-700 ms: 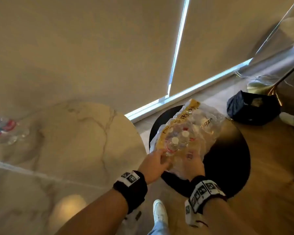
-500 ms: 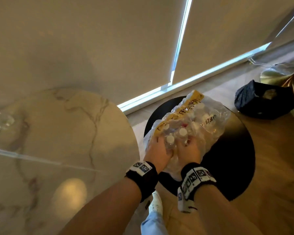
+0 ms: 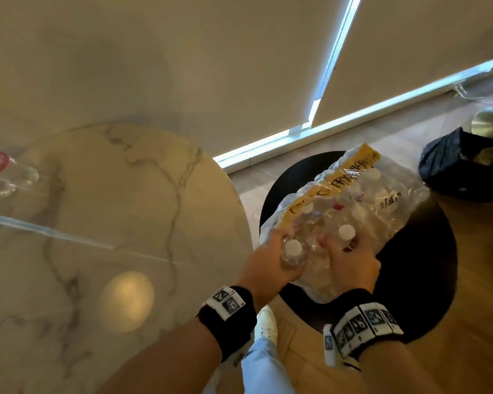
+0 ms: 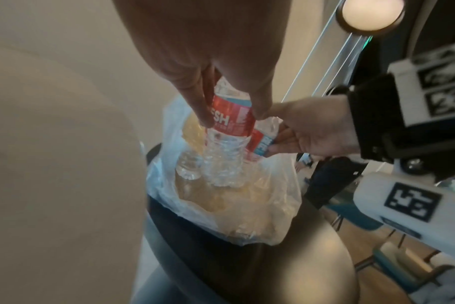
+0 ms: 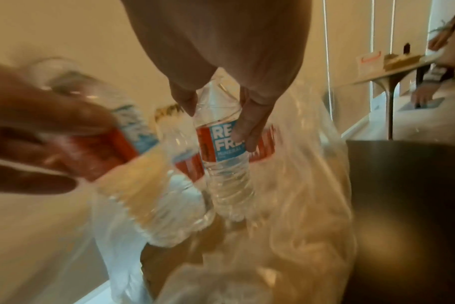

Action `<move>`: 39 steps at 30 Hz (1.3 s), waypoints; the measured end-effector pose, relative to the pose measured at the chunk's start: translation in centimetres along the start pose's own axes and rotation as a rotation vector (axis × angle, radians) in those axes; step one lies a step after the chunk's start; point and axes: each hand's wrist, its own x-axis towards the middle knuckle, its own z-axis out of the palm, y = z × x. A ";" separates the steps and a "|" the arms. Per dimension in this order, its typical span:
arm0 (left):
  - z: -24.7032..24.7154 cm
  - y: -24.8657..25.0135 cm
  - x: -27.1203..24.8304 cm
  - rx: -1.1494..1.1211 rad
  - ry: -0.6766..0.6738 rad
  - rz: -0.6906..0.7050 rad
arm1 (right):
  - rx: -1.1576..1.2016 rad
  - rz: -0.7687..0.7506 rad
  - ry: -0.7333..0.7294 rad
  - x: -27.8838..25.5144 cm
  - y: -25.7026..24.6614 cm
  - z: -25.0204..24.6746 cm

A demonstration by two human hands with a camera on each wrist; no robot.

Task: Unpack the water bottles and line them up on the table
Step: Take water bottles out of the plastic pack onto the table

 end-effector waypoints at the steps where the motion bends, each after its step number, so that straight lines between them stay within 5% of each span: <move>1: -1.6 0.1 -1.8 -0.063 0.019 0.002 | 0.001 -0.031 0.018 -1.4 -0.6 -1.0; 8: -15.7 -3.9 -13.9 -0.423 0.420 -0.114 | 0.001 -0.401 -0.099 -14.4 -8.3 -1.8; 13: -26.4 -12.4 -19.0 -0.302 0.610 -0.222 | -0.041 -0.524 -0.452 -22.1 -11.7 10.3; 20: -34.8 -21.1 -20.4 -0.206 0.668 -0.270 | -0.184 -0.770 -0.617 -29.8 -14.1 26.5; 28: -34.5 -23.8 -20.4 -0.284 0.631 -0.300 | -0.330 -0.800 -0.686 -31.3 -14.7 28.0; 33: -30.4 -24.2 -23.5 -0.065 0.429 -0.536 | -0.202 -0.549 -0.820 -28.4 -12.9 23.2; 39: -20.0 -20.7 -23.3 0.174 0.187 -0.365 | 0.017 -0.173 -0.335 -17.2 -3.1 11.0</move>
